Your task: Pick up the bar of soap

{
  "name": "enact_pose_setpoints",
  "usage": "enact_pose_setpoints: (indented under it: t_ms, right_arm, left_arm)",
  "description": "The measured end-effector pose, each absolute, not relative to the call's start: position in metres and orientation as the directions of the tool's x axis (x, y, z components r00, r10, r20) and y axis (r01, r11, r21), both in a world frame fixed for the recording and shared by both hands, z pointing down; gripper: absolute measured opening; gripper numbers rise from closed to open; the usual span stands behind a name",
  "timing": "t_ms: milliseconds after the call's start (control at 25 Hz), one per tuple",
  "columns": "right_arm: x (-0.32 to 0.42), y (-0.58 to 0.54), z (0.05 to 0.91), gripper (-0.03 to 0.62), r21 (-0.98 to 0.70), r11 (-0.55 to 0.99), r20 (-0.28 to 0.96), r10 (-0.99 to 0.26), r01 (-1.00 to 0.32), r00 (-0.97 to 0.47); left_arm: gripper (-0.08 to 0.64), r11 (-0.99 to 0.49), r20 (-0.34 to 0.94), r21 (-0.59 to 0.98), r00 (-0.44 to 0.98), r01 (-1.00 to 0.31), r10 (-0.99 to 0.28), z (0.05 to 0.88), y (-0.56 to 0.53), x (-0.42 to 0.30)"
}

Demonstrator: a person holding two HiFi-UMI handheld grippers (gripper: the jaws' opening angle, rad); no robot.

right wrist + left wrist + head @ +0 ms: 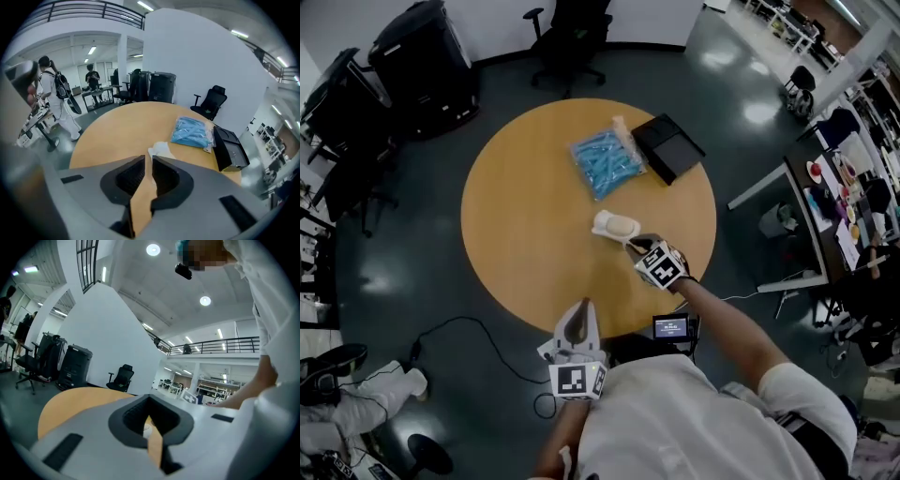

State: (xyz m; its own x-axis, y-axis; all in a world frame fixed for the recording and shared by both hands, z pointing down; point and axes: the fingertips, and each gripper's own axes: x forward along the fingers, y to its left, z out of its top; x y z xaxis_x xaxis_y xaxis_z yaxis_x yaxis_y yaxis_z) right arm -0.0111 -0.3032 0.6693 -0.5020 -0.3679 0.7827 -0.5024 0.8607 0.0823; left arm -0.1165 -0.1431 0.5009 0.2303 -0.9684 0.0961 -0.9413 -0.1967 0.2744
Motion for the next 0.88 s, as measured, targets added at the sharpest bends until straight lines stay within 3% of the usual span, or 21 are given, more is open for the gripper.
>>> enact_pose_setpoints:
  t_ms: [40,120,200,440,560,720,880]
  right_arm:
    - [-0.015,-0.315,0.679,0.049,0.078,0.867,0.805,-0.345,-0.491,-0.482]
    - [-0.019,-0.338,0.7,0.167,0.067,0.884,0.855,-0.29,-0.463,-0.43]
    - [-0.021,-0.36,0.72,0.203,0.078,0.899,0.899,-0.25,-0.431,-0.36]
    - [-0.025,-0.396,0.757,0.239,0.097,0.948,0.97,-0.158,-0.303,-0.184]
    - [-0.027,-0.392,0.775,0.269,0.029,0.968,0.991,-0.06,-0.25,-0.116]
    - [-0.022,-0.384,0.79,0.276,-0.072,0.962,0.997,0.068,-0.262,-0.023]
    - [-0.022,-0.384,0.792,0.276,-0.104,0.953,0.993,0.114,-0.284,0.016]
  left_arm:
    - [0.005,-0.188,0.108,0.286,0.227,-0.94,-0.968,0.507,-0.144,-0.118]
    - [0.005,-0.167,0.133,0.309,0.216,-0.936,-0.967,0.519,-0.145,-0.121]
    - [0.005,-0.139,0.151,0.327,0.197,-0.935,-0.969,0.524,-0.147,-0.125]
    - [0.005,-0.069,0.177,0.344,0.137,-0.936,-0.975,0.53,-0.152,-0.142]
    - [0.005,-0.031,0.19,0.352,0.104,-0.935,-0.976,0.53,-0.15,-0.15]
    - [0.005,0.001,0.194,0.357,0.073,-0.934,-0.978,0.533,-0.15,-0.157]
    - [0.005,0.021,0.198,0.364,0.056,-0.931,-0.979,0.536,-0.15,-0.158]
